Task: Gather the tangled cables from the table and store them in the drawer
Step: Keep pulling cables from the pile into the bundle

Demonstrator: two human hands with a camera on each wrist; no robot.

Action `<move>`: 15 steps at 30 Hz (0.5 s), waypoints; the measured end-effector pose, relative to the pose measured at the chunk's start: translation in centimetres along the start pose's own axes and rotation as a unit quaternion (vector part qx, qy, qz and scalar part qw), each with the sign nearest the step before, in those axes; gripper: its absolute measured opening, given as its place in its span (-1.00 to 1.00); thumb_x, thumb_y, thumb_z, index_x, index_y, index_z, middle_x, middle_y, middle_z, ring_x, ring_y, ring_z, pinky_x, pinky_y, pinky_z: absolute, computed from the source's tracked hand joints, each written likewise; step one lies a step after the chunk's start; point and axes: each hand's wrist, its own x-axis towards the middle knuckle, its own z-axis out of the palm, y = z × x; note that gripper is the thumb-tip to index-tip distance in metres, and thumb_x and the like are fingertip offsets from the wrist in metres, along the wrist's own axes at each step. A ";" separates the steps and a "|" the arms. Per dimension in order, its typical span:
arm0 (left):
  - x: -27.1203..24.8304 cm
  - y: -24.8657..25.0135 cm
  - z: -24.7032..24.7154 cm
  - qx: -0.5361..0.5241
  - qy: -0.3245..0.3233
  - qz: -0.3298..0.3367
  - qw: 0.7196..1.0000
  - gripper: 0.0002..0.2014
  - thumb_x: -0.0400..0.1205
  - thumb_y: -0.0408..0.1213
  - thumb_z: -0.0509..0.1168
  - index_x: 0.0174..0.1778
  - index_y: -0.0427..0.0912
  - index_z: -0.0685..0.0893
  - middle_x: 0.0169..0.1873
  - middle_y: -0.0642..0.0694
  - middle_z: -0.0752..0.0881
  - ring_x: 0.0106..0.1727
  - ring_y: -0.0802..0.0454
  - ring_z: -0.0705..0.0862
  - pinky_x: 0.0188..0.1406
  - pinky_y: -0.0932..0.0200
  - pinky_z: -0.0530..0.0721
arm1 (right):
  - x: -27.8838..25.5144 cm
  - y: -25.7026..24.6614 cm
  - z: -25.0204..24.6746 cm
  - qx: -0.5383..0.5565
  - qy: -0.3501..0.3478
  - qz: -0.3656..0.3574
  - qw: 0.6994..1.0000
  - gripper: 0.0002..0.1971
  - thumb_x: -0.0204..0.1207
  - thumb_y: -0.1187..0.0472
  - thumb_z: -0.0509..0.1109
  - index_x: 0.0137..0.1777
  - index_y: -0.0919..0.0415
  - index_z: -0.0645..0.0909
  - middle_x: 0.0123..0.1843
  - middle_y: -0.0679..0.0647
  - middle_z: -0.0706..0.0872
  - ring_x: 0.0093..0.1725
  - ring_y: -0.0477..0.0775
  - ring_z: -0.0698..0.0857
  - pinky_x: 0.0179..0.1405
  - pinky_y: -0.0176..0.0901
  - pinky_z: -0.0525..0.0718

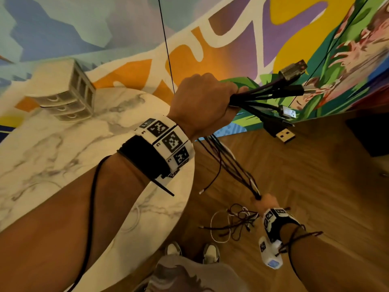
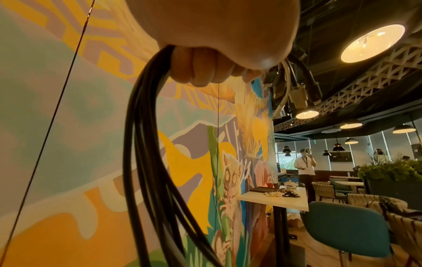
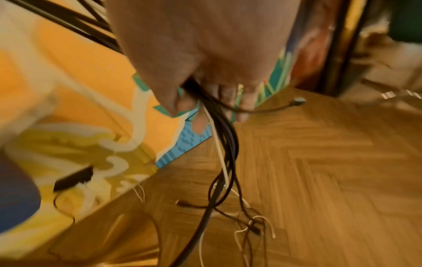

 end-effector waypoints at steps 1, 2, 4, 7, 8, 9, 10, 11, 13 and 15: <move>-0.1 0.4 0.0 -0.023 0.011 -0.003 1.000 -0.60 0.57 -0.03 0.05 -0.45 -0.13 0.63 -0.66 0.10 0.27 -0.66 0.01 0.20 -0.55 0.36 -0.04 | 0.3 0.3 0.3 -0.057 -0.027 -0.006 0.998 -0.63 0.54 -0.01 0.36 0.13 0.29 0.66 -0.12 0.18 0.70 -0.13 0.24 0.72 -0.30 -0.10 0.60; -0.3 0.7 0.3 -0.059 0.014 -0.015 0.998 -0.64 0.57 -0.06 0.09 -0.49 -0.09 0.60 -0.69 0.16 0.22 -0.68 0.08 0.18 -0.60 0.35 -0.01 | 0.1 0.5 0.4 -0.092 -0.051 -0.012 0.994 -0.61 0.53 -0.05 0.37 0.16 0.26 0.65 -0.08 0.18 0.71 -0.07 0.23 0.72 -0.26 -0.11 0.60; -0.6 1.3 1.0 -0.167 -0.022 -0.079 0.983 -0.65 0.59 -0.20 0.21 -0.56 0.06 0.43 -0.77 0.15 0.21 -0.71 0.15 0.20 -0.66 0.40 0.07 | -1.2 -0.2 -0.3 -0.139 -0.076 -0.028 0.987 -0.62 0.56 -0.06 0.35 0.21 0.22 0.62 0.07 0.19 0.71 0.05 0.22 0.71 -0.14 -0.12 0.61; -1.1 1.7 3.0 -0.368 -0.041 -0.228 0.901 -0.52 0.66 -0.26 0.26 -0.59 0.02 0.28 -0.81 0.09 0.30 -0.73 0.15 0.24 -0.65 0.39 0.16 | -2.2 -1.3 -1.9 -0.224 -0.084 -0.062 0.969 -0.71 0.69 0.07 0.18 0.15 0.22 0.66 0.13 0.16 0.68 0.16 0.19 0.68 0.10 -0.14 0.65; -1.3 1.8 3.6 -0.421 -0.039 -0.264 0.867 -0.51 0.67 -0.20 0.25 -0.58 -0.04 0.25 -0.80 0.08 0.26 -0.73 0.14 0.19 -0.63 0.35 0.18 | -2.1 -1.9 -2.4 -0.218 -0.073 -0.065 0.971 -0.72 0.69 0.10 0.15 0.06 0.21 0.66 0.04 0.15 0.67 0.08 0.18 0.67 0.11 -0.12 0.66; -1.5 1.8 4.3 -0.461 -0.037 -0.291 0.838 -0.50 0.67 -0.14 0.24 -0.58 -0.07 0.23 -0.78 0.10 0.21 -0.72 0.16 0.14 -0.62 0.29 0.20 | -2.1 -2.4 -3.0 -0.203 -0.064 -0.072 0.974 -0.72 0.69 0.13 0.14 -0.01 0.22 0.65 -0.04 0.14 0.63 0.00 0.17 0.65 0.07 -0.10 0.66; -1.7 1.6 5.0 -0.486 -0.041 -0.312 0.816 -0.49 0.68 -0.13 0.22 -0.60 -0.06 0.22 -0.76 0.11 0.20 -0.72 0.14 0.13 -0.63 0.27 0.20 | -2.1 -3.1 -3.5 -0.176 -0.057 -0.090 0.979 -0.73 0.69 0.14 0.13 -0.01 0.24 0.64 -0.06 0.13 0.61 -0.04 0.15 0.62 0.00 -0.10 0.62; -2.0 1.6 5.6 -0.500 -0.045 -0.330 0.799 -0.47 0.69 -0.15 0.21 -0.61 -0.04 0.21 -0.75 0.13 0.19 -0.73 0.13 0.14 -0.63 0.28 0.20 | -2.1 -4.1 -4.1 -0.142 -0.051 -0.123 0.981 -0.74 0.69 0.15 0.13 0.02 0.22 0.64 -0.04 0.13 0.62 -0.01 0.14 0.62 -0.01 -0.08 0.59; -3.0 1.4 6.8 -0.512 -0.072 -0.356 0.779 -0.46 0.69 -0.20 0.22 -0.63 -0.03 0.20 -0.75 0.08 0.20 -0.73 0.09 0.14 -0.59 0.24 0.16 | -3.3 -6.4 -5.5 0.024 -0.043 -0.235 0.971 -0.81 0.67 0.17 0.19 -0.01 0.11 0.65 0.01 0.08 0.68 0.07 0.14 0.68 0.06 -0.06 0.62; -3.9 1.3 7.8 -0.485 -0.118 -0.372 0.782 -0.47 0.63 -0.23 0.28 -0.65 -0.03 0.23 -0.75 0.05 0.23 -0.72 0.06 0.16 -0.56 0.17 0.16 | -6.1 -9.2 -7.0 0.212 -0.077 -0.355 0.907 -0.81 0.62 0.16 0.25 0.11 0.11 0.66 0.10 0.01 0.72 0.14 0.02 0.71 0.23 -0.03 0.66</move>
